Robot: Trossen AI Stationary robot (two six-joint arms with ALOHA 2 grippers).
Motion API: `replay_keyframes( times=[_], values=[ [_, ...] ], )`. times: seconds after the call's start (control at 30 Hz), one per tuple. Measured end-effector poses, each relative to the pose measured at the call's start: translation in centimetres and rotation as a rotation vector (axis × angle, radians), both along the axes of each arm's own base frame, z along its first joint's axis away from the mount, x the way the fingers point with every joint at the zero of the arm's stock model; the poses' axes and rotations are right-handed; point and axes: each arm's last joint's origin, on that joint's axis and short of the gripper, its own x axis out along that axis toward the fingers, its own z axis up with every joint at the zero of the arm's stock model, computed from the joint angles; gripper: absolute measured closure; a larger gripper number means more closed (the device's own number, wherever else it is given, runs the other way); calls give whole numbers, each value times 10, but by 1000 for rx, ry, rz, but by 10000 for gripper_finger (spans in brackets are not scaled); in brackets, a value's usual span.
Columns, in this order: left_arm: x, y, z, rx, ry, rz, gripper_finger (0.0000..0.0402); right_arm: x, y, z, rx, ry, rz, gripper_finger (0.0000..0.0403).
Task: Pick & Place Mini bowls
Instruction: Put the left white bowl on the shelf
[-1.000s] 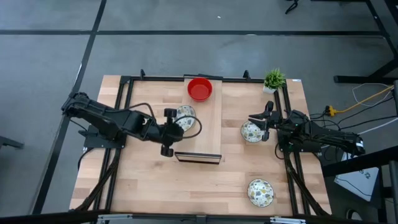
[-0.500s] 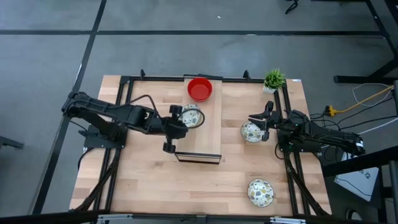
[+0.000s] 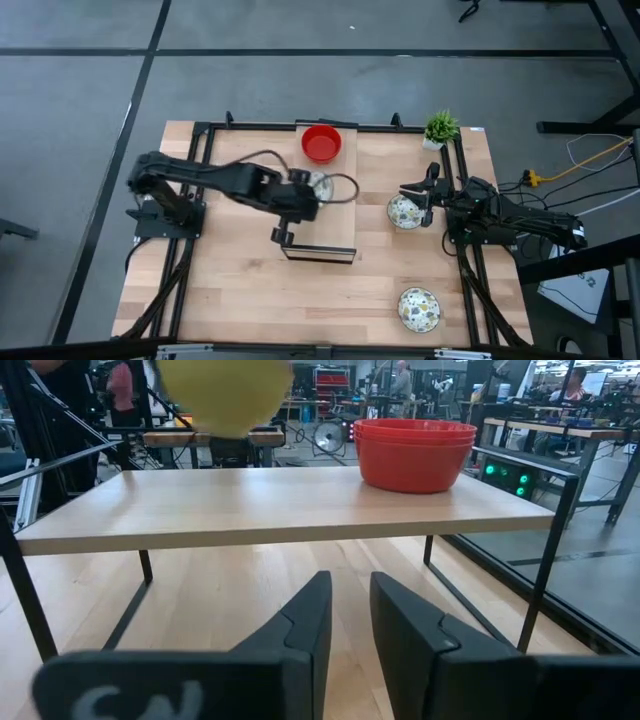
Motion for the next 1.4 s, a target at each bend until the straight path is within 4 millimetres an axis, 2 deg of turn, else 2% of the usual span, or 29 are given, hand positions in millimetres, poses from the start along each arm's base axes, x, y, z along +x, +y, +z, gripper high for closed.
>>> replay_keyframes(
  times=[0.13,0.4,0.6,1.0,1.4],
  values=[
    [20,-5,-3,15,117,-33,395,0,0,0,0,1,0,328],
    [37,-7,-10,46,251,-53,395,0,0,0,0,0,0,328],
    [39,-11,-14,108,271,-100,394,0,0,0,0,1,0,328],
    [42,-20,-13,116,229,-144,394,0,0,0,0,1,0,328],
    [44,-17,-13,93,211,-102,394,0,0,0,0,1,0,328]
  ],
)
